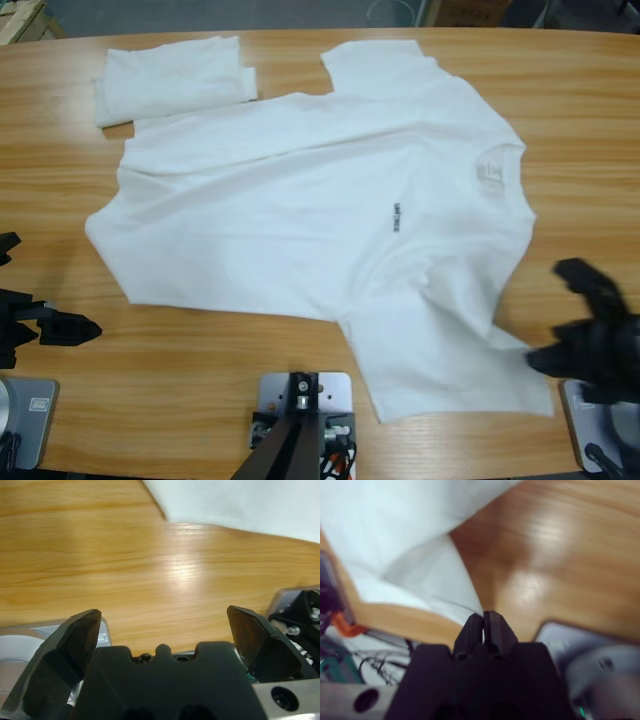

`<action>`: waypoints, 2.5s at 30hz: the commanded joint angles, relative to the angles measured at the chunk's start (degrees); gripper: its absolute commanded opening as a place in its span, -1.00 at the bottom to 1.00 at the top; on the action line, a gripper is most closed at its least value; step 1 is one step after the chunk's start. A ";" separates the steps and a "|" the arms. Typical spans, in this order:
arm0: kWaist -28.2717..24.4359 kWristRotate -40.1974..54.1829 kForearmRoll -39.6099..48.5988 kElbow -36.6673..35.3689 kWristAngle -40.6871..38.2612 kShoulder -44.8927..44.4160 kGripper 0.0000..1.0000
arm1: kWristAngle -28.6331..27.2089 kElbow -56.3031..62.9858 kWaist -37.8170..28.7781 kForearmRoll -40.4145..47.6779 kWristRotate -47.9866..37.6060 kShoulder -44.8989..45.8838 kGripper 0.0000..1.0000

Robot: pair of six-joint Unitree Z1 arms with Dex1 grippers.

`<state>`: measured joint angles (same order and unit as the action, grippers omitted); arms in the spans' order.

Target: Fold clothes

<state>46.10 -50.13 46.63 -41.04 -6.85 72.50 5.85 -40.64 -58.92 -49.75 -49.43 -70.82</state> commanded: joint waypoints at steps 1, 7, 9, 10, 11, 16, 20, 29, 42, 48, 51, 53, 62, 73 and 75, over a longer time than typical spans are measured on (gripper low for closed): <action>0.97 -0.90 -3.48 1.66 -1.27 -0.45 1.00 | 5.36 -2.51 -0.76 -14.78 -3.38 9.86 -1.00; 3.82 -7.93 -11.76 3.24 -1.06 4.17 0.99 | 6.96 -2.51 -0.76 -11.04 -2.20 7.99 -1.00; 7.30 -12.49 -12.00 3.16 -1.43 6.42 1.00 | 7.03 -2.51 -0.76 -10.58 -1.74 8.05 -1.00; 9.20 -15.56 -12.00 3.17 -1.50 7.30 1.00 | 6.93 -2.51 -0.76 -10.28 -1.60 8.13 -1.00; 11.22 -18.73 -12.07 3.16 -1.34 8.11 1.00 | 6.93 -2.51 -0.76 -9.74 -1.55 8.19 -1.00; 20.06 -28.73 -15.18 3.58 -0.25 13.00 0.80 | 6.80 -2.41 -0.76 -9.44 -1.55 8.57 -1.00; 25.76 -40.05 -17.94 5.46 5.51 13.03 0.56 | 6.77 -2.14 -0.76 -9.46 -1.64 9.21 -1.00; 36.22 -65.36 -41.32 10.10 13.16 21.75 0.31 | 6.63 -1.83 -0.76 -9.46 -1.64 9.66 -1.00; 39.07 -72.22 -32.24 11.82 27.64 14.19 0.51 | 6.42 -0.86 -0.76 -9.40 -1.81 11.91 -1.00; 39.07 -73.13 -31.81 11.82 31.37 14.35 0.52 | 6.38 -0.63 -0.76 -9.02 -1.80 12.16 -1.00; 39.07 -73.04 -31.92 12.16 31.39 14.58 0.46 | 6.57 -0.49 -0.76 -8.79 -1.76 12.28 -1.00; 39.43 -72.55 -30.97 12.38 30.48 13.52 0.27 | 6.71 -0.49 -0.76 -8.75 -1.73 12.19 -1.00; 41.61 -73.54 -26.86 10.52 28.08 16.46 0.34 | 6.89 -0.40 -0.76 -8.61 -1.73 12.28 -1.00; 41.61 -75.50 -27.40 9.99 27.45 24.18 -0.33 | 6.80 -0.40 -0.76 -8.61 -1.64 12.28 -1.00; 41.61 -75.31 -27.59 10.06 28.45 24.60 -0.87 | 6.80 -0.40 -0.76 -8.61 -1.64 12.28 -1.00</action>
<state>87.18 -124.78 19.25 -31.38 21.16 91.63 11.81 -42.53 -59.04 -59.00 -51.74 -60.06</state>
